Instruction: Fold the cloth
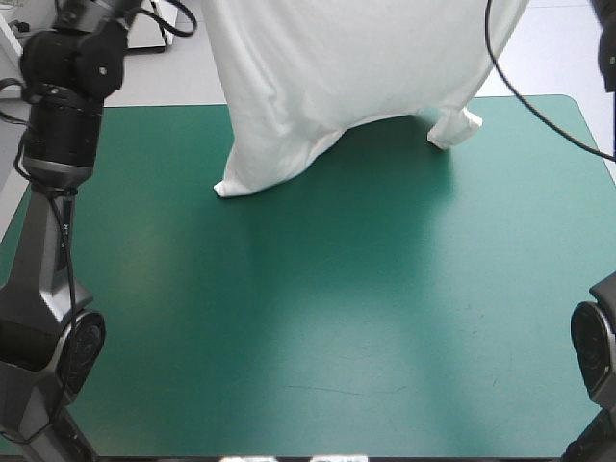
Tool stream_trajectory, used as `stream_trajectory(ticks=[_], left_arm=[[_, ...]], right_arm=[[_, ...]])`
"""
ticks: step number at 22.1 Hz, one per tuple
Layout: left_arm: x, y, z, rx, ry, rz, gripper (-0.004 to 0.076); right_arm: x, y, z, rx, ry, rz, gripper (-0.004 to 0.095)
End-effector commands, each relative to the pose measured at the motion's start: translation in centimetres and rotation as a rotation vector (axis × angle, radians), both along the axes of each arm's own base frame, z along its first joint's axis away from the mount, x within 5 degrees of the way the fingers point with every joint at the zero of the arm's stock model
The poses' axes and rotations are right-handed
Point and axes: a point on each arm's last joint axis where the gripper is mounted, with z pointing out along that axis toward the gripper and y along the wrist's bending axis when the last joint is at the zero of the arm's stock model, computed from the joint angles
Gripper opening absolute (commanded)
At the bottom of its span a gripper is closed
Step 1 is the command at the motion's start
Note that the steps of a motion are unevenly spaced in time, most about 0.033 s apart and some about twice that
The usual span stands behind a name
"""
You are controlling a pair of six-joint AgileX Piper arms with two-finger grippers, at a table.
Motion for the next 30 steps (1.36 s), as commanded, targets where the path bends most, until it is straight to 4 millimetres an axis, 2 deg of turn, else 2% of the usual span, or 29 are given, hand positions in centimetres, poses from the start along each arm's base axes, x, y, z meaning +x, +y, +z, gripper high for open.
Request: stream_trajectory(ticks=[1,2,6,7,8,9,10,11,12,15,17,18,20,27,30], left_arm=[[-0.9,0.3,-2.2,-0.010,0.089,-0.011,-0.0009],[-0.5,0.0,-5.7,-0.005,0.223,-0.031,-0.0009],[-1.3,-0.4,-11.7,-0.014,0.428,-0.071,-0.0009],[-2.5,-0.9,-14.4,0.026,0.496,-0.084,-0.0009],[-3.1,-1.2,-15.8,0.041,0.533,-0.094,-0.0009],[-4.7,-1.7,-18.0,0.085,0.592,-0.116,-0.0009],[-5.5,-1.8,-18.7,0.097,0.613,-0.127,-0.0009],[-6.9,-2.2,-21.0,0.135,0.690,-0.153,-0.0009],[-8.0,-2.4,-22.9,0.168,0.760,-0.173,-0.0009],[-10.6,-2.7,-26.4,0.242,0.947,-0.222,-0.0009],[-12.5,-2.8,-28.2,0.233,1.053,-0.244,-0.0009],[-14.0,-2.9,-29.3,0.291,1.127,-0.271,-0.0009],[-15.7,-2.8,-30.4,0.308,1.201,-0.285,-0.0009],[-19.9,-0.7,-33.6,0.333,1.479,-0.221,-0.0009],[-22.1,0.0,-34.1,0.295,1.523,-0.217,-0.0009]], right_arm=[[0.1,-0.3,-2.8,-0.055,0.199,-0.003,-0.0017],[0.7,-0.2,-5.5,-0.087,0.337,0.011,-0.0017],[0.4,0.0,-10.4,-0.172,0.596,0.049,-0.0017],[-0.4,0.0,-12.4,-0.194,0.696,0.066,-0.0017],[-0.9,0.0,-13.5,-0.199,0.747,0.074,-0.0017],[-2.0,0.1,-15.9,-0.212,0.865,0.094,-0.0017],[-2.5,0.1,-17.2,-0.225,0.928,0.104,-0.0017],[-3.7,0.1,-19.5,-0.239,1.019,0.121,-0.0017],[-4.7,0.0,-20.9,-0.237,1.068,0.127,-0.0017],[-7.6,0.2,-24.5,-0.220,1.180,0.173,-0.0017],[-9.5,0.4,-26.2,-0.231,1.225,0.184,-0.0017],[-10.5,0.6,-27.1,-0.243,1.250,0.194,-0.0017],[-11.5,1.0,-27.9,-0.256,1.290,0.216,-0.0017],[-13.7,1.4,-30.3,-0.281,1.475,0.263,-0.0017],[-14.9,1.4,-30.8,-0.266,1.503,0.270,-0.0017]])
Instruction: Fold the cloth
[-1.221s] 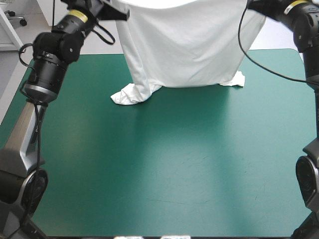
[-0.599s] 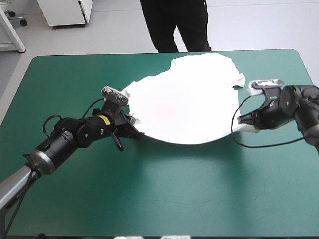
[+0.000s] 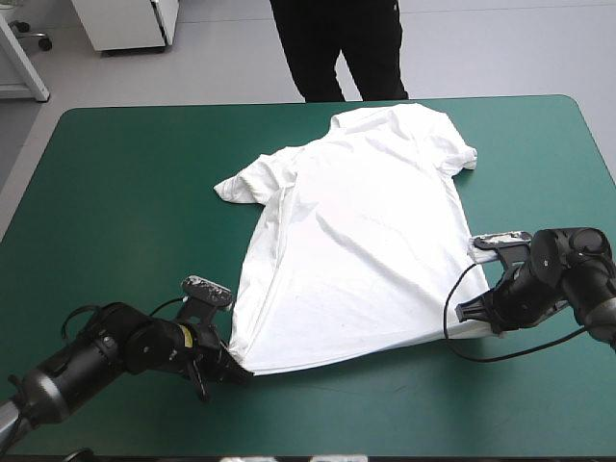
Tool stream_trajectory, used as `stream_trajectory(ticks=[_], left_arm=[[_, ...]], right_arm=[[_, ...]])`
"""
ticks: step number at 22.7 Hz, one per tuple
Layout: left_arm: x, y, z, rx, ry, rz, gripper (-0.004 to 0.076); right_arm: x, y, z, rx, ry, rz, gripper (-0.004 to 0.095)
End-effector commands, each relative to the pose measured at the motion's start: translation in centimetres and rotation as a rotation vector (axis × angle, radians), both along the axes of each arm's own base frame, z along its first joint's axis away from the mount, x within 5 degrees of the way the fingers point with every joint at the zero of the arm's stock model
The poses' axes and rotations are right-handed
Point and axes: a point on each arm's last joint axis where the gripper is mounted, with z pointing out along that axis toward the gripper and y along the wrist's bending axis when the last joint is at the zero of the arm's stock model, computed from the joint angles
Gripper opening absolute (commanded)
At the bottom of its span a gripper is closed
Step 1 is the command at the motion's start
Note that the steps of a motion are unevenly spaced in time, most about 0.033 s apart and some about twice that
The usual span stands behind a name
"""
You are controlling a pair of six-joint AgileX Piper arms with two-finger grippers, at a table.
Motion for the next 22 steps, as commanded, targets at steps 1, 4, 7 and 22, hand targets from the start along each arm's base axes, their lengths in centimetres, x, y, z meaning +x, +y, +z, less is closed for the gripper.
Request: stream_trajectory(ticks=[1,4,7,22], left_arm=[[-1.9,0.4,0.8,-0.053,0.009,0.032,-0.0009],[-3.6,0.8,0.3,-0.054,0.053,0.050,-0.0009],[-4.7,1.1,0.1,-0.058,0.073,0.066,-0.0009],[-6.6,1.1,-0.5,0.015,0.063,0.024,0.0053]], right_arm=[[-1.3,0.0,0.8,0.013,-0.018,0.006,-0.0017],[-2.7,0.2,0.3,0.044,0.029,0.003,-0.0017],[-4.4,0.6,-0.6,0.057,0.101,0.018,-0.0017],[-9.5,0.2,-3.2,0.064,0.135,0.031,0.0248]])
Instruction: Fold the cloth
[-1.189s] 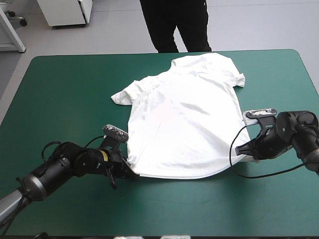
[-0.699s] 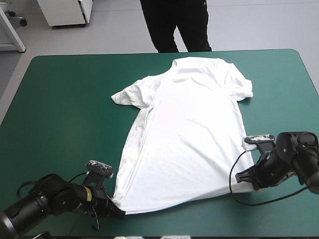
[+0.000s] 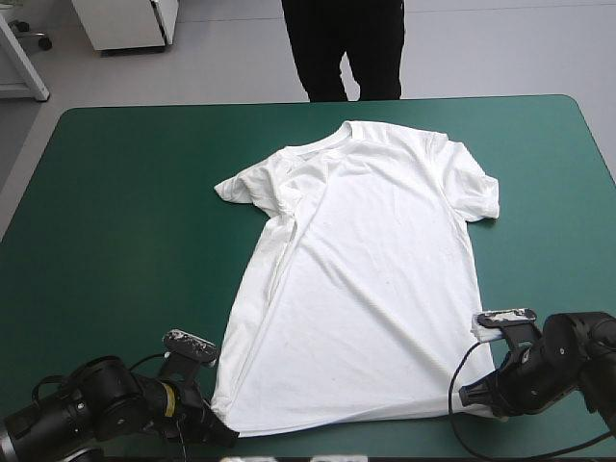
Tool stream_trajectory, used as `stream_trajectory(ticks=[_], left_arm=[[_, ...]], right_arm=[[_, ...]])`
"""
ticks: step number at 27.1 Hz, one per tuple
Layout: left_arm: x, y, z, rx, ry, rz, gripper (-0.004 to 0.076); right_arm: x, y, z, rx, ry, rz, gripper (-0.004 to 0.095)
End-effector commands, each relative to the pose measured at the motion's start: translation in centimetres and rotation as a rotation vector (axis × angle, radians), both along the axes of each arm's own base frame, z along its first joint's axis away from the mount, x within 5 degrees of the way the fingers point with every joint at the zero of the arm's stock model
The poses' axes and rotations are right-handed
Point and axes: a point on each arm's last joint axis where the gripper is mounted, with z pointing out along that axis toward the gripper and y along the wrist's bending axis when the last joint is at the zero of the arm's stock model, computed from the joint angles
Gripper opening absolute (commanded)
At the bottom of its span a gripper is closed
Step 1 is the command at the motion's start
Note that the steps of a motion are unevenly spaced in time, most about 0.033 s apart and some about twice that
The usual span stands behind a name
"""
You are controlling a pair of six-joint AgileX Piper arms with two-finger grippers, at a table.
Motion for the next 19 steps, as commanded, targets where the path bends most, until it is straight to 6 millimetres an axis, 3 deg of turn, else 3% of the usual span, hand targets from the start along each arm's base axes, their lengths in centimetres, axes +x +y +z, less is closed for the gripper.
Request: stream_trajectory(ticks=[1,2,3,4,6,8,15,19], left_arm=[[0.4,-0.3,1.2,-0.028,-0.062,-0.017,0.0103],[0.5,-0.3,1.4,-0.029,-0.075,-0.015,0.0243],[0.6,-0.4,1.7,-0.033,-0.083,-0.014,0.0325],[0.8,-0.4,2.1,-0.030,-0.101,-0.011,0.0463],[1.1,-0.2,2.8,-0.002,-0.133,-0.011,0.0568],[1.4,0.1,3.7,0.046,-0.165,-0.014,0.0601],[2.6,0.7,10.2,0.084,-0.328,0.009,0.0601],[2.8,0.5,11.9,0.053,-0.345,0.019,0.0601]], right_arm=[[-0.2,0.0,0.6,-0.004,0.012,0.027,0.0344],[0.0,0.0,1.0,-0.001,-0.003,0.026,0.0557],[0.2,0.0,1.4,0.001,-0.017,0.026,0.0652],[0.6,0.1,2.3,0.008,-0.052,0.015,0.0764],[1.3,0.2,3.9,0.018,-0.112,0.014,0.0793],[1.9,0.3,5.7,0.026,-0.181,0.014,0.0793],[3.7,-0.5,13.5,-0.035,-0.502,-0.018,0.0788],[4.0,-0.9,16.2,-0.065,-0.629,-0.050,0.0787]])
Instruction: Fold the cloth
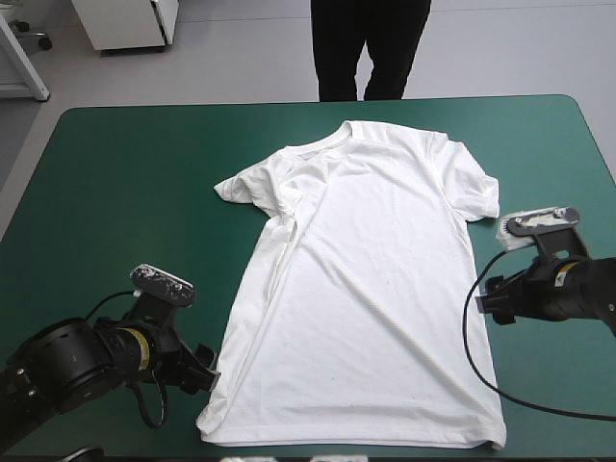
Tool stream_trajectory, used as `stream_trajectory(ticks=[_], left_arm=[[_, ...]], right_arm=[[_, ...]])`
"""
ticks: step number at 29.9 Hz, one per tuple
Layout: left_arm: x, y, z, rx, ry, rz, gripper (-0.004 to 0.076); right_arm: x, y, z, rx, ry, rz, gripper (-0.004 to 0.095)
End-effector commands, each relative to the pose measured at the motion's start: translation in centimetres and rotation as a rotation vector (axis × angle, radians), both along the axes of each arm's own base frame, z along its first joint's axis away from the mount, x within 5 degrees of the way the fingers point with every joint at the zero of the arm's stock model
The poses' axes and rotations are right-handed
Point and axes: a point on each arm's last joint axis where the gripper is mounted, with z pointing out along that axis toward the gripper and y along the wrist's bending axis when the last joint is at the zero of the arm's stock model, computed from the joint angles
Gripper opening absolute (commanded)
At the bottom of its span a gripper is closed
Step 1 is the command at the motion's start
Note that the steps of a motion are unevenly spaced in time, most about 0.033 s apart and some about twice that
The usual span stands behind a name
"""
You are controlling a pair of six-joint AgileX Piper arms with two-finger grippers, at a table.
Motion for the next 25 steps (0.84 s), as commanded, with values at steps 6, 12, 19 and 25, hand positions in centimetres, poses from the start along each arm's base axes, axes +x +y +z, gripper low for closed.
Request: stream_trajectory(ticks=[6,12,19,25], left_arm=[[-0.2,-1.2,0.8,-0.005,0.098,-0.040,0.0601],[-0.2,-2.3,-2.6,0.002,0.199,-0.055,0.0601],[-1.7,-1.9,-7.9,0.011,0.359,-0.033,0.0599],[-1.5,-2.0,-9.7,-0.027,0.316,-0.038,0.0584]], right_arm=[[0.1,-0.4,3.1,0.000,-0.151,-0.034,0.0780],[-0.3,-0.4,2.7,0.002,-0.091,-0.048,0.0746],[-0.4,-0.1,1.4,0.029,-0.027,-0.041,0.0746],[-0.2,0.0,0.5,0.036,-0.012,-0.039,0.0741]])
